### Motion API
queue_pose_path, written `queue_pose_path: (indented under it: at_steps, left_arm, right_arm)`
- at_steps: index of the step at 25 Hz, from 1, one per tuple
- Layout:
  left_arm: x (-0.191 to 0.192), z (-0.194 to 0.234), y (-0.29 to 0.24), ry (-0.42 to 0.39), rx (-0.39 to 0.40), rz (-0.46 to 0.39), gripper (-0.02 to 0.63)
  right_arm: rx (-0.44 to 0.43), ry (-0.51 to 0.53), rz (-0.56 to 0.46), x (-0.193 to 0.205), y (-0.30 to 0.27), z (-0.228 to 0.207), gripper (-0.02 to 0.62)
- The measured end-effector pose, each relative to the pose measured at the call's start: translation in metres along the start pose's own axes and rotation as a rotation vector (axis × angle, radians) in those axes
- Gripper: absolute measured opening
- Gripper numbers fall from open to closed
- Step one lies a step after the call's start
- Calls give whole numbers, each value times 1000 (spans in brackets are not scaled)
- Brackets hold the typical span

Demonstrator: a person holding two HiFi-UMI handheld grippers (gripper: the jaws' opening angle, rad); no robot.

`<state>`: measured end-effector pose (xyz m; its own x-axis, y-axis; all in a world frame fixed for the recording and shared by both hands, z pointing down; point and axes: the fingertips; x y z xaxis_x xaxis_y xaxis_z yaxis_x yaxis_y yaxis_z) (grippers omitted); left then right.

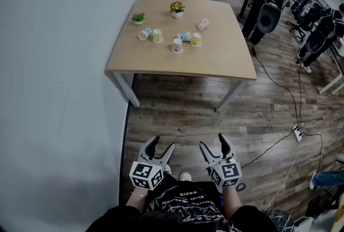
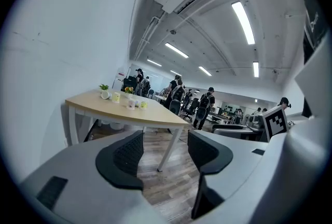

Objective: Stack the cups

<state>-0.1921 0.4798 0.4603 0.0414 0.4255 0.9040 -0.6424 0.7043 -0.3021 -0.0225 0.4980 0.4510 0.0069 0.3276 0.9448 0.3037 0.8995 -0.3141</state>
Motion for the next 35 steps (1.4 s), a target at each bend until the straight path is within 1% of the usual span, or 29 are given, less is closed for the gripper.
queue_pose_path:
  at_steps: [3, 7, 10, 12, 17, 22, 26, 28, 32, 35]
  left_arm:
    - [-8, 11, -1, -30, 4, -4, 275]
    - [-20, 29, 1, -26, 5, -35, 275]
    - [-27, 46, -3, -45, -6, -43, 273]
    - [-31, 54, -4, -50, 1, -46, 273]
    - [-38, 67, -7, -30, 41, -46, 273]
    - [-45, 78, -15, 10, 41, -65, 273]
    - [-44, 82, -41, -2, 21, -67, 273]
    - [-44, 82, -59, -9, 2, -62, 273]
    - [-51, 78, -98, -18, -20, -56, 273]
    - [-59, 73, -129, -16, -36, -47, 273]
  right_arm:
    - [-1, 4, 7, -4, -10, 7, 356]
    - [1, 10, 10, -11, -23, 17, 356]
    - [15, 2, 0, -16, -35, 20, 356]
    - [26, -2, -7, -20, -42, 21, 356]
    - [26, -5, -11, -25, -57, 30, 356]
    - [-4, 13, 11, -27, -70, 36, 356]
    - [-13, 5, 2, -28, -87, 16, 351]
    - [-23, 9, 8, -28, -98, -1, 348]
    - [-32, -2, 9, -33, -124, -47, 347]
    - [-32, -7, -5, -46, -146, -85, 348]
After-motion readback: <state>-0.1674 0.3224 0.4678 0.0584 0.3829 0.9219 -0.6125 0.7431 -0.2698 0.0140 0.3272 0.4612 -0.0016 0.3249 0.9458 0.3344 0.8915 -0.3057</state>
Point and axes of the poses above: the fingertips, and each gripper's own axes: y backward along the fingers, z to its left, x out of its underside, and after that the axes turned 2 degrees about z, right-handed
